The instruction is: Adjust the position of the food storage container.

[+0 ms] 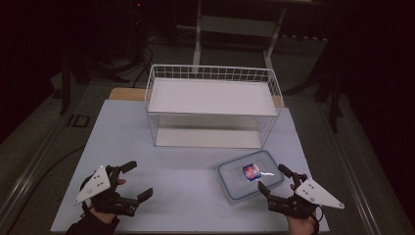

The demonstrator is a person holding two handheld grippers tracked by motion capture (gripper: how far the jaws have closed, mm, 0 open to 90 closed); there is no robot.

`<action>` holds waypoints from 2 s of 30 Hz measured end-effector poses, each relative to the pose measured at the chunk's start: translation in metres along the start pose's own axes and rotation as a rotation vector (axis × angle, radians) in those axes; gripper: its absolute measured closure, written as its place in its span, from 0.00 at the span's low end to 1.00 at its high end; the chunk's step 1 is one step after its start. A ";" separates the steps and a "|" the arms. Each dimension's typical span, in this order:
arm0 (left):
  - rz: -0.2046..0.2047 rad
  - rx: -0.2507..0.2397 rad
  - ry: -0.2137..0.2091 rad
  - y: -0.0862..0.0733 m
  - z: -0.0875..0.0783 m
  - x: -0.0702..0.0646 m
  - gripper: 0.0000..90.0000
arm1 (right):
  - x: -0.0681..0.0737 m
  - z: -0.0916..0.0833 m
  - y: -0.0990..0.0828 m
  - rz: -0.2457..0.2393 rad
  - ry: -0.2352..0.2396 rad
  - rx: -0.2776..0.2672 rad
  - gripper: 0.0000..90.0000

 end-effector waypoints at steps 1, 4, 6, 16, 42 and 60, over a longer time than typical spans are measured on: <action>-0.002 0.000 -0.001 0.000 0.000 0.000 0.00 | 0.001 0.000 0.001 -0.002 0.003 0.000 0.16; 0.001 0.003 -0.002 0.000 0.000 -0.001 0.00 | 0.005 0.002 0.002 -0.005 0.023 0.001 0.16; 0.007 0.001 -0.004 0.000 0.000 -0.001 0.00 | 0.013 0.004 0.005 -0.011 0.065 0.012 0.16; 0.012 -0.003 -0.017 0.001 0.000 -0.004 0.00 | 0.023 0.004 0.031 -0.017 0.144 -0.003 0.15; 0.013 0.010 -0.030 -0.001 0.002 -0.006 0.00 | -0.074 0.005 0.024 0.085 -0.024 0.096 0.32; 0.010 0.018 -0.040 -0.003 0.004 -0.008 0.00 | -0.119 -0.001 -0.045 0.129 -0.075 0.297 0.91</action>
Point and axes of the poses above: each handheld gripper's, and its own axes: z roughly forward along the jaws, y roughly out of its top, x roughly to its left, the point moved 8 cm from there along z, roughly forward along the jaws, and after that the axes turned 14 degrees about y, right-handed, at the moved point
